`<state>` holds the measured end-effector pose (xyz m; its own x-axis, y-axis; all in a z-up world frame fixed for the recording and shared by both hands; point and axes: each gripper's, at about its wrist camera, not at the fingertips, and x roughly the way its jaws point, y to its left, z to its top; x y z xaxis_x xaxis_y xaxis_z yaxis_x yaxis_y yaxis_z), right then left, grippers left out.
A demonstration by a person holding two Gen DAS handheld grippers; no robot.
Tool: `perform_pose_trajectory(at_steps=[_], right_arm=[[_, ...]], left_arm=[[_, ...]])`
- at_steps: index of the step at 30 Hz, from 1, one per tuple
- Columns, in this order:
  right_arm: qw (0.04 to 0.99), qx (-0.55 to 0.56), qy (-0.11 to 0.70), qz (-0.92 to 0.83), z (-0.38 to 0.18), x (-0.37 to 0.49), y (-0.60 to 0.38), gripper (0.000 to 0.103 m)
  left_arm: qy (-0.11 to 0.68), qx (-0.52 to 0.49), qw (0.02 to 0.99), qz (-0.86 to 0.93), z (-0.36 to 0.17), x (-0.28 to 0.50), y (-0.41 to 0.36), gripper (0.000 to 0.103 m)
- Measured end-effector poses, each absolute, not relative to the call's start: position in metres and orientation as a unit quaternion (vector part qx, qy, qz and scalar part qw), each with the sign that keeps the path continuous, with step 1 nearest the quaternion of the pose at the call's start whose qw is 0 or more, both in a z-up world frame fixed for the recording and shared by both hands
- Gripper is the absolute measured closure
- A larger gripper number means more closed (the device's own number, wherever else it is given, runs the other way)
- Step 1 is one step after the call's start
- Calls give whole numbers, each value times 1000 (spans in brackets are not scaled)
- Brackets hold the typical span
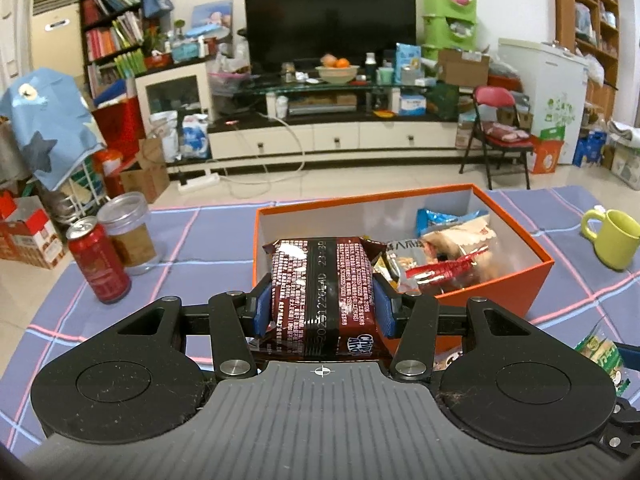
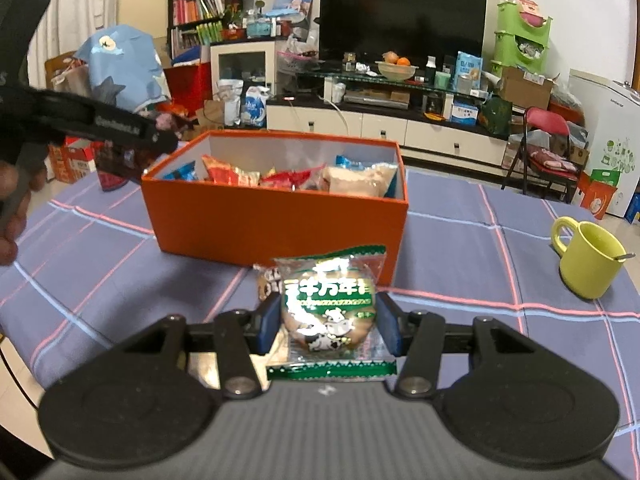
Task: Organize snacks
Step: 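Lift both snacks and carry them over the orange box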
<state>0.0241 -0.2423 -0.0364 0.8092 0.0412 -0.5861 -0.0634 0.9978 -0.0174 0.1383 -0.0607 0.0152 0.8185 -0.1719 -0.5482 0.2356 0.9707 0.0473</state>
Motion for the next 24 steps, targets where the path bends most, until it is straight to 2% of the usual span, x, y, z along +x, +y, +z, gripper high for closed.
perform_pose_trajectory(at_steps=[8,14,24], right_arm=[[961,1,276,31,-7,47,-243,49],[967,45,249,36,20,116,-258,49],[966,64,243,51,12,205,-245,49]], left_arm=[[275,23,955,-109,30,167,-65,83],[276,-18,957,-86,37,212,-51,83],[316,11,947,-51,-6,258,-56,83]])
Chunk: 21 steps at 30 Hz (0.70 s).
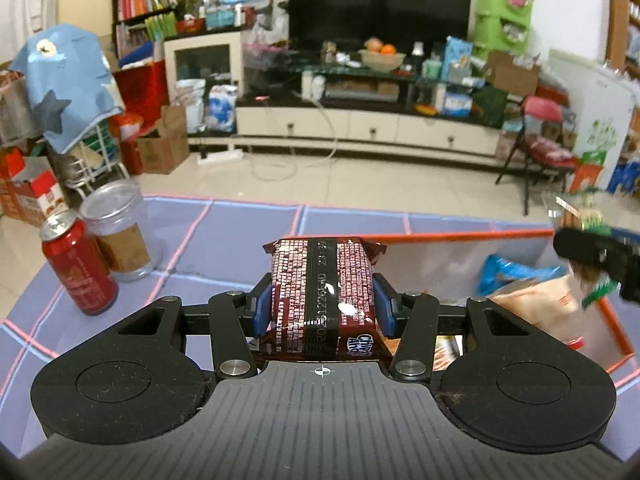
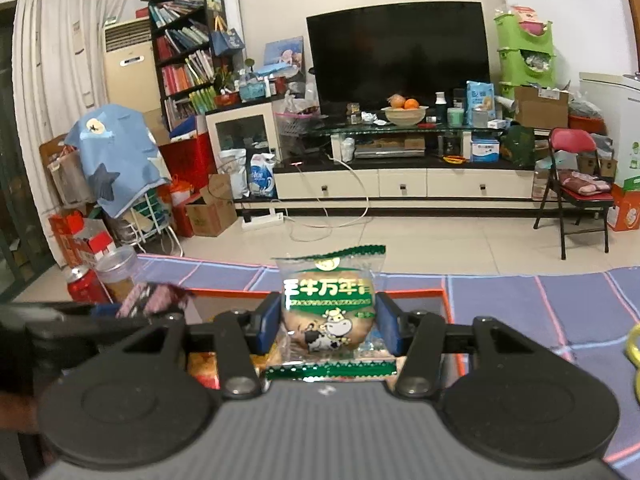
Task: Organize snacks
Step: 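Lift both snacks and carry them over the orange box, then hold both snacks above the box, then open both grippers to drop them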
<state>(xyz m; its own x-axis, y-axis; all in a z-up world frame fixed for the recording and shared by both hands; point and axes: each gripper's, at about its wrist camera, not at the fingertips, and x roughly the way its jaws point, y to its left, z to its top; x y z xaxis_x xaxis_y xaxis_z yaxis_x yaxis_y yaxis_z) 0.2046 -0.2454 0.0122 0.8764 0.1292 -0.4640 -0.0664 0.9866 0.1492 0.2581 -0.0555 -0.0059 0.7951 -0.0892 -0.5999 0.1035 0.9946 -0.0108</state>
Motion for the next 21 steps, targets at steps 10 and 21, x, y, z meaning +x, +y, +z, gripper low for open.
perform_pose_trajectory(at_steps=[10,21], right_arm=[[964,31,257,56,0,211,-225,49],[962,30,265,54,0,206,-227,49]], left_arm=[[313,35,948,-41,-9,255,-72,83],[318,37,946,-47,-10,253,-77,83]])
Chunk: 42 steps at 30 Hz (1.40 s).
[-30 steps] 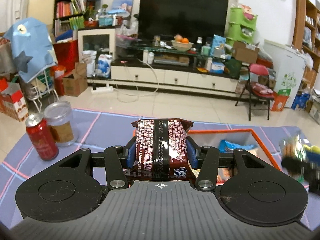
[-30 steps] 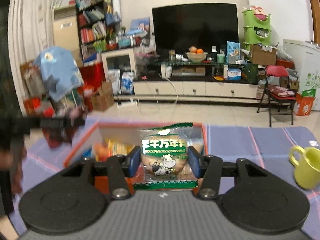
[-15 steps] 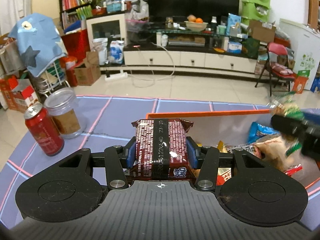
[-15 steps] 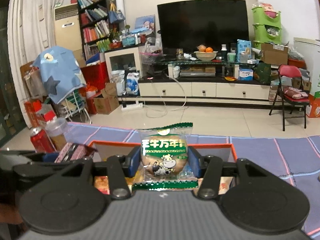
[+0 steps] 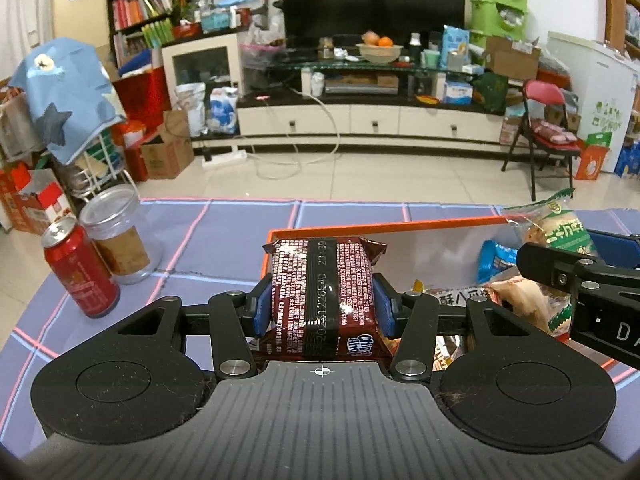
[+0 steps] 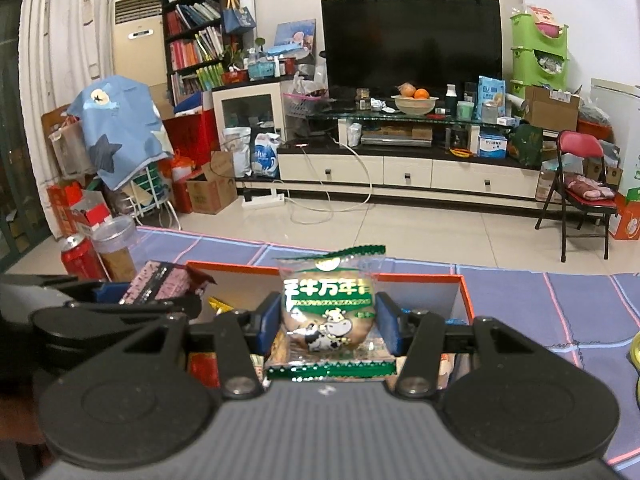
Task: Organize snacks
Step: 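Hold both snacks above the box, then open both grippers to drop them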
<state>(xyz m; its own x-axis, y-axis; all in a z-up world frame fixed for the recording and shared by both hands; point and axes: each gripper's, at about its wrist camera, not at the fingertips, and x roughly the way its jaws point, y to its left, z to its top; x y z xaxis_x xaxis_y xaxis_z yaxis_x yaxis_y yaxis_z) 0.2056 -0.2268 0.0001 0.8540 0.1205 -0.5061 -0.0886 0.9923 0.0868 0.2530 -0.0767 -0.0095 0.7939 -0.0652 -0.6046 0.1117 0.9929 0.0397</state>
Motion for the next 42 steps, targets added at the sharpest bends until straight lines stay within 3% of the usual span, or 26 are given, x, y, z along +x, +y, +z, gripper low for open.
perform_pose_trajectory(at_steps=[42], right_arm=[[955,26,290,60,-17,214,-213,49]], left_arm=[[330,50,942,-47,-19,258,-85,83]])
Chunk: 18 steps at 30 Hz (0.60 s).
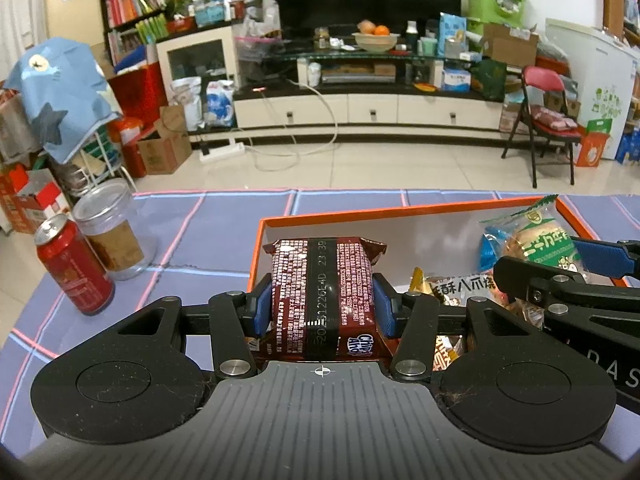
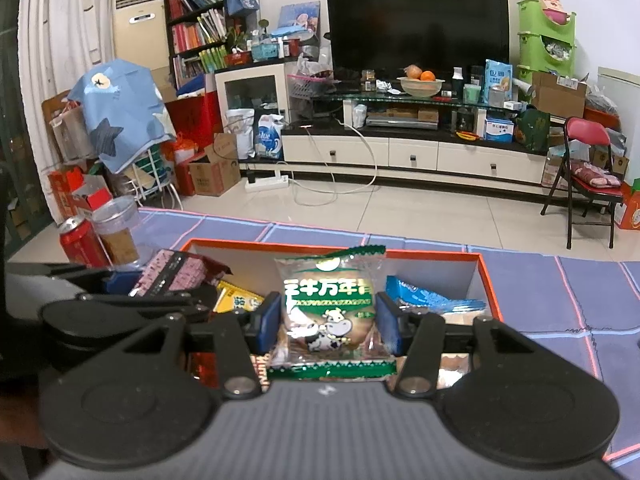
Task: Organize snacks
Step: 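Hold both snacks above the box, then open both grippers to drop them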
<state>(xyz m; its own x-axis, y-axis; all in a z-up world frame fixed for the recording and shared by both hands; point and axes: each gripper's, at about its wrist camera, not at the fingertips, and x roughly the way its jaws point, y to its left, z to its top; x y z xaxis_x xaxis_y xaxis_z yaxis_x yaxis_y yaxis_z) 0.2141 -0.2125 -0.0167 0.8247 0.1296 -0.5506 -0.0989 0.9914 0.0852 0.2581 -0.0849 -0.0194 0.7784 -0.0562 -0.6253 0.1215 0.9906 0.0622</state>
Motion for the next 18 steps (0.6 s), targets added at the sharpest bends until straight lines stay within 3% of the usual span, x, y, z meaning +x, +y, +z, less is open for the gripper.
perform_pose_trajectory(at_steps=[18], right_arm=[[955,26,290,61,-16,214,-213,49]], left_arm=[[331,48,941,-48,-19,258,-85,83]])
